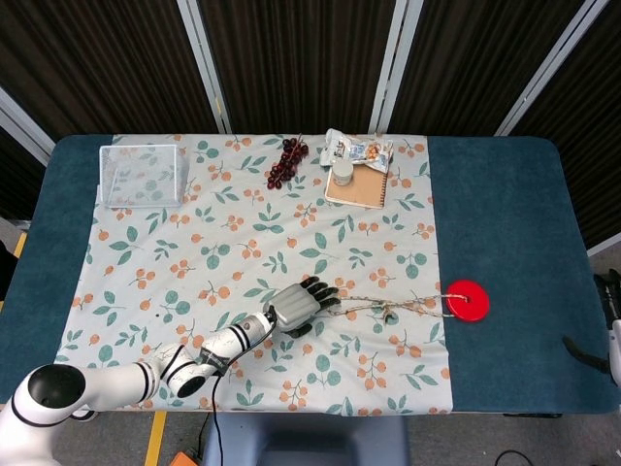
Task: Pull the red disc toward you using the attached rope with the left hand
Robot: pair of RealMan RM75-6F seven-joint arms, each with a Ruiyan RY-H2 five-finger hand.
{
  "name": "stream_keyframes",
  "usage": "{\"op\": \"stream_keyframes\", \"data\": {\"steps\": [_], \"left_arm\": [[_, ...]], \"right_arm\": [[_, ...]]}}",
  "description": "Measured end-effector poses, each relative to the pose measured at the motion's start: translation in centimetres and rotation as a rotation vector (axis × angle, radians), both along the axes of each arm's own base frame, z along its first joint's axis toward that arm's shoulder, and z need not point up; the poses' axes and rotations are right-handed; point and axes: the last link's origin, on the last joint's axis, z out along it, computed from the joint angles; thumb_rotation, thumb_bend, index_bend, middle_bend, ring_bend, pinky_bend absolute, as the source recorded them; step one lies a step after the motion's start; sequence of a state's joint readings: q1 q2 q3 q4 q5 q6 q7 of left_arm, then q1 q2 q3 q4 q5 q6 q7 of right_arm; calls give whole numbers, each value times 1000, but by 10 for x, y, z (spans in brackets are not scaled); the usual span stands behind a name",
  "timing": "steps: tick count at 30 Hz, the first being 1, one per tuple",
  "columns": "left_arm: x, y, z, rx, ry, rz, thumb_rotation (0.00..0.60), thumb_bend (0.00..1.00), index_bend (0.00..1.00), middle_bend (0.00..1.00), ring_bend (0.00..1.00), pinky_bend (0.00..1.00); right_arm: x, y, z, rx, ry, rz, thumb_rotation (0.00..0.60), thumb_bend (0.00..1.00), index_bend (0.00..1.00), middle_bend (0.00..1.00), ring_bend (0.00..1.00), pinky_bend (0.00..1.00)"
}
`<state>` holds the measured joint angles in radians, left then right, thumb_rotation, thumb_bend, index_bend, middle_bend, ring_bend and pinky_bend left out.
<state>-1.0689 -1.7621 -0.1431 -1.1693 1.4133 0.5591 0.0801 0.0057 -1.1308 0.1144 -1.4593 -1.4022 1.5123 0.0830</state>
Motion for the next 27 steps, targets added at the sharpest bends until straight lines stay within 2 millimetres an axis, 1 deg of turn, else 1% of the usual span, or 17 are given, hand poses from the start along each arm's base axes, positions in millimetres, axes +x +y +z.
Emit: {"op": "stream_keyframes", "data": {"steps": [6, 12, 15, 17, 21, 27], "left_arm": [[0, 0, 0, 6, 17, -14, 600, 497, 170, 0, 0, 31], [3, 1, 4, 15, 21, -24, 600, 494, 327, 0, 0, 31], [2, 1, 6, 17, 32, -29, 600, 492, 375, 0, 0, 31], [1, 1, 6, 19, 41, -32, 600, 491, 387, 0, 0, 30], [-2, 1, 8, 28, 62, -43, 600, 478, 367, 0, 0, 28], [-3, 0, 13, 37, 82, -52, 600, 478, 463, 0, 0, 28]], "right_arm": [[1, -1, -1, 1, 0, -1, 600, 293, 0, 0, 0, 0], [-1, -1, -1, 0, 0, -8, 600, 293, 0, 0, 0, 0], [-1, -1, -1, 1, 0, -10, 600, 293, 0, 0, 0, 0], [-1, -1, -2, 3, 0, -9, 600, 293, 0, 0, 0, 0], [-2, -1, -3, 8, 0, -11, 600, 294, 0, 0, 0, 0], [-2, -2, -6, 14, -2, -12, 600, 293, 0, 0, 0, 0]]}}
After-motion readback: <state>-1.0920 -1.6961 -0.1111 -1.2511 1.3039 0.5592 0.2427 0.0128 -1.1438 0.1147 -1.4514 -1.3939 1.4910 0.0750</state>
